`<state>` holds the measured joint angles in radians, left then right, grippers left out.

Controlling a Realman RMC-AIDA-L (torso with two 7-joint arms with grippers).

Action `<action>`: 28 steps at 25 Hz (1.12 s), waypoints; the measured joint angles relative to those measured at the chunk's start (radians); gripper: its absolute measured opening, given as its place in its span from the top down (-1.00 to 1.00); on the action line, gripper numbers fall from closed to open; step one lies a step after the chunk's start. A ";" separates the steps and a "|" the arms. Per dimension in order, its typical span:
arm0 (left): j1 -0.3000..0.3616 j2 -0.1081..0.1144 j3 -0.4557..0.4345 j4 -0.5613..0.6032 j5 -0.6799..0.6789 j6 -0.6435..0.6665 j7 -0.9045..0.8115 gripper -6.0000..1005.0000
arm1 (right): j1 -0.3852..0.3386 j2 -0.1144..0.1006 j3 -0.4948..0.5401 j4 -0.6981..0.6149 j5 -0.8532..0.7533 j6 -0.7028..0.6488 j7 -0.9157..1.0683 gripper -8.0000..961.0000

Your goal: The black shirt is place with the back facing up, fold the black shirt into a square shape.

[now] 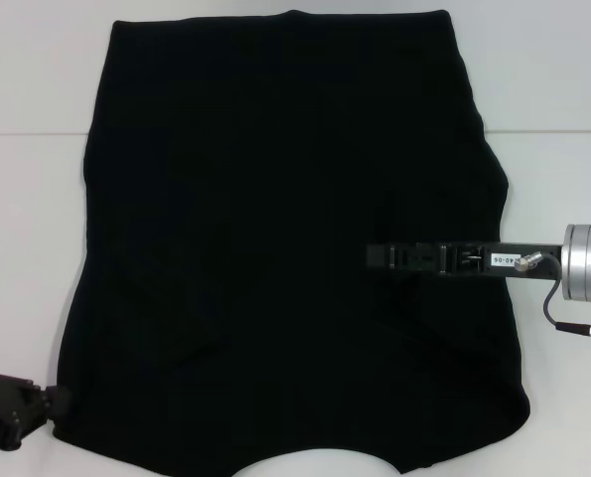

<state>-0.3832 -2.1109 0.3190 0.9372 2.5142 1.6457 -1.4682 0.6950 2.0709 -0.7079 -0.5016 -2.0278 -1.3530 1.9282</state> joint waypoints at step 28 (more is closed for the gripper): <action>-0.012 0.006 -0.002 0.048 0.021 0.007 -0.074 0.96 | -0.006 -0.001 0.004 -0.003 0.000 0.000 0.000 -0.21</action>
<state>-0.3949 -2.1049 0.3175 0.9847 2.5354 1.6530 -1.5422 0.6891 2.0695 -0.7040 -0.5050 -2.0280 -1.3529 1.9282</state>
